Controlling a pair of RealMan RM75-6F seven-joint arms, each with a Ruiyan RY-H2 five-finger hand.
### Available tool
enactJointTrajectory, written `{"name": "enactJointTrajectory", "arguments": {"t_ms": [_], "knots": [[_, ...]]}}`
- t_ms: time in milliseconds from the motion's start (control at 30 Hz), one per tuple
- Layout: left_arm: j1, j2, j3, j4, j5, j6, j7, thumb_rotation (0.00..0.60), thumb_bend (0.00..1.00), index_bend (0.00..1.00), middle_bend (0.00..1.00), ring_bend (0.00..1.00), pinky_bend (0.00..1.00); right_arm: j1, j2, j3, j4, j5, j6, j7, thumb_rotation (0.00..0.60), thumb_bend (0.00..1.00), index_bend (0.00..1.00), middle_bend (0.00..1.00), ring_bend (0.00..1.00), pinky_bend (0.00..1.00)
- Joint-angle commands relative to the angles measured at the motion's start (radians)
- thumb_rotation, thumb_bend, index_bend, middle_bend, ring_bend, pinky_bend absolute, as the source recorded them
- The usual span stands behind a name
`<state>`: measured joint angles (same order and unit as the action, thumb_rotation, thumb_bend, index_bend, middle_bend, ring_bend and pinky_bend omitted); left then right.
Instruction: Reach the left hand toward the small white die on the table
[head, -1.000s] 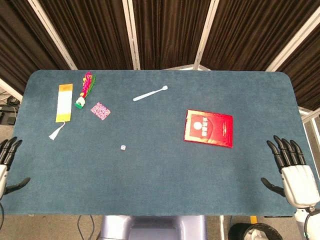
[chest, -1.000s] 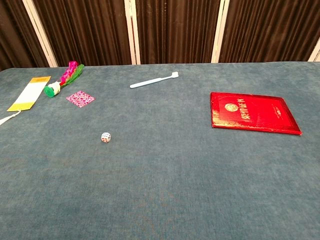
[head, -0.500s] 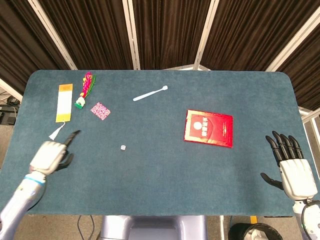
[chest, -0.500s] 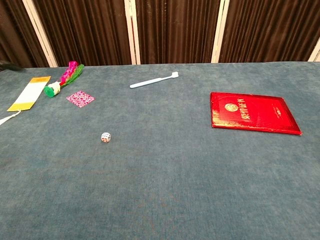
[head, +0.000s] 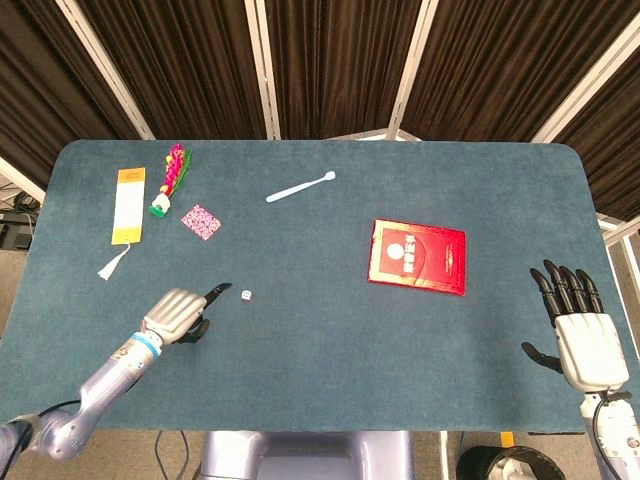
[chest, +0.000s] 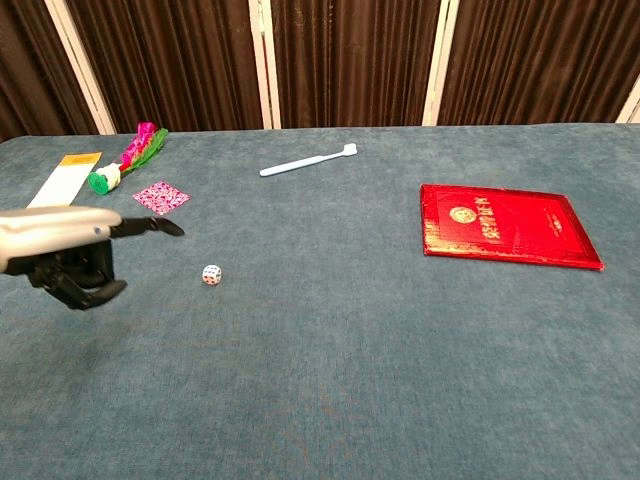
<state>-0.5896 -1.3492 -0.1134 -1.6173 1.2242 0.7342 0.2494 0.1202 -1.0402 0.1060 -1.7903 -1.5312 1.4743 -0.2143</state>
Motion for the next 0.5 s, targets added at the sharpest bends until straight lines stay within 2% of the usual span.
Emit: {"name": "enactJointTrajectory", "arguments": {"t_ms": [33,500], "knots": [[-0.024,-0.027,0.001,0.02,-0.034,-0.026,0.005,0.6,0.64,0.0,0.97,0.95,1.0,0.001,0.001,0.001,0.002,0.008,-0.005,0.002,0.6,0.0,0.0,0.0,0.0,0.0],[-0.072,-0.102,0.023,0.073,-0.111,-0.043,0.022,0.6,0.63,0.0,0.97,0.95,1.0,0.002,0.012,0.005,0.009,0.025,-0.004,0.031,0.6,0.0,0.0,0.0,0.0,0.0]]}}
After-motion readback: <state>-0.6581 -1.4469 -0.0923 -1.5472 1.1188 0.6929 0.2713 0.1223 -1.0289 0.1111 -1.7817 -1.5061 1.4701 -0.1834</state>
